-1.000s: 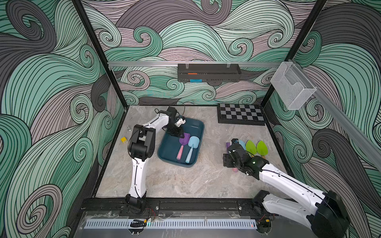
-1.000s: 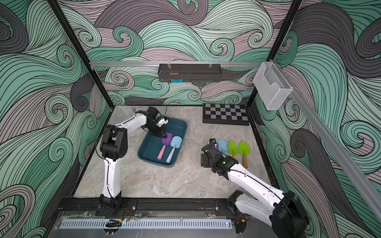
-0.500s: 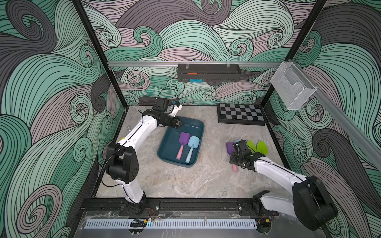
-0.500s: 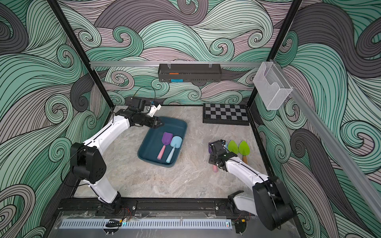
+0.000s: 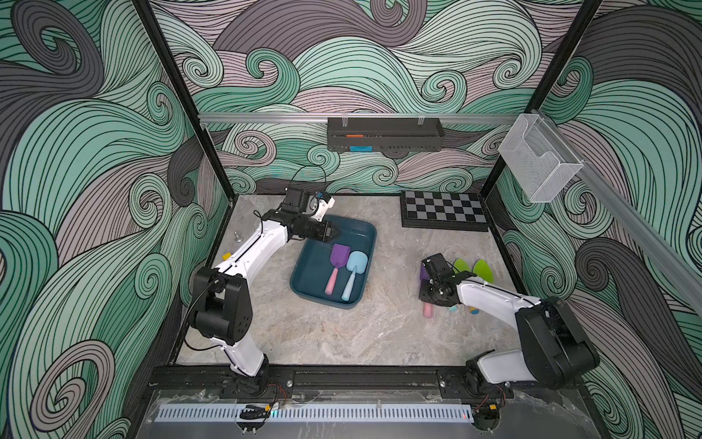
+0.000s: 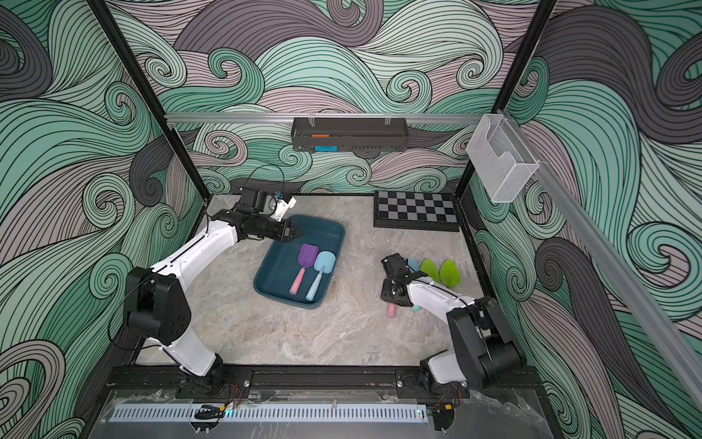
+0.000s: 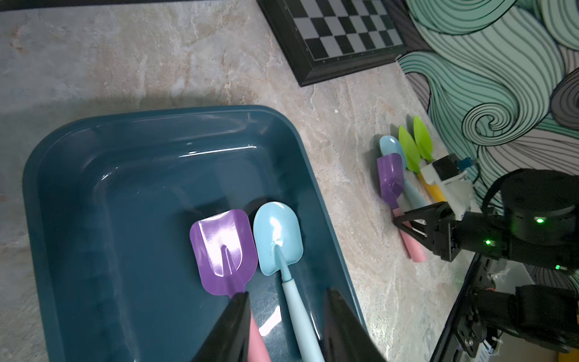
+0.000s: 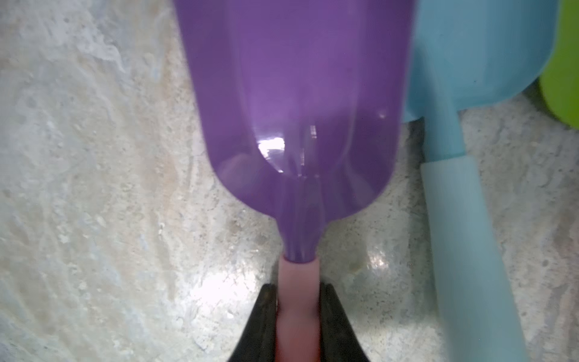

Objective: Put the shovel into the storage box
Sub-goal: Pick up the shovel from the center of the board.

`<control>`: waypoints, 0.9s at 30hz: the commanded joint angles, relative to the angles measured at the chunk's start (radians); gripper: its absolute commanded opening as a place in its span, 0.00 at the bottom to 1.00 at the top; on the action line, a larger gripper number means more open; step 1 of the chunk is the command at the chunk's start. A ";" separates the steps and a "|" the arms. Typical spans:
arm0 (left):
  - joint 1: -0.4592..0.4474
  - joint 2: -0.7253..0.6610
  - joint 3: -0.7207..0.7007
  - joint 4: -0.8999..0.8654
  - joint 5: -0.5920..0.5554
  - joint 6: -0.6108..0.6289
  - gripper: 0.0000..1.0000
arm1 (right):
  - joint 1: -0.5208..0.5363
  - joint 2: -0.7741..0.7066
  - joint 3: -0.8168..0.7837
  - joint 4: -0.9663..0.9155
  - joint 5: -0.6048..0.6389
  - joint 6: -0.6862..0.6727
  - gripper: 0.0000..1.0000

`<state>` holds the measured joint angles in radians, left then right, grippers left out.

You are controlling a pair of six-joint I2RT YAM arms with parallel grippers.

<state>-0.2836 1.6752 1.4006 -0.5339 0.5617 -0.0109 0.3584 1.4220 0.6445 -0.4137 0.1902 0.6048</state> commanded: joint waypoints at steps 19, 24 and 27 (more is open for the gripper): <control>-0.063 -0.053 -0.199 0.342 0.188 -0.251 0.48 | 0.237 -0.094 0.175 -0.117 0.021 -0.070 0.00; -0.139 -0.050 -0.203 0.389 0.153 -0.290 0.48 | 0.322 -0.070 0.259 -0.113 0.025 -0.085 0.00; -0.183 -0.033 -0.180 0.375 0.122 -0.289 0.48 | 0.364 -0.053 0.307 -0.114 0.032 -0.097 0.00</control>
<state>-0.4355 1.6577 1.1927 -0.1841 0.7063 -0.2802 0.6945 1.3540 0.9092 -0.5190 0.1989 0.5285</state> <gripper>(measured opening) 0.480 0.207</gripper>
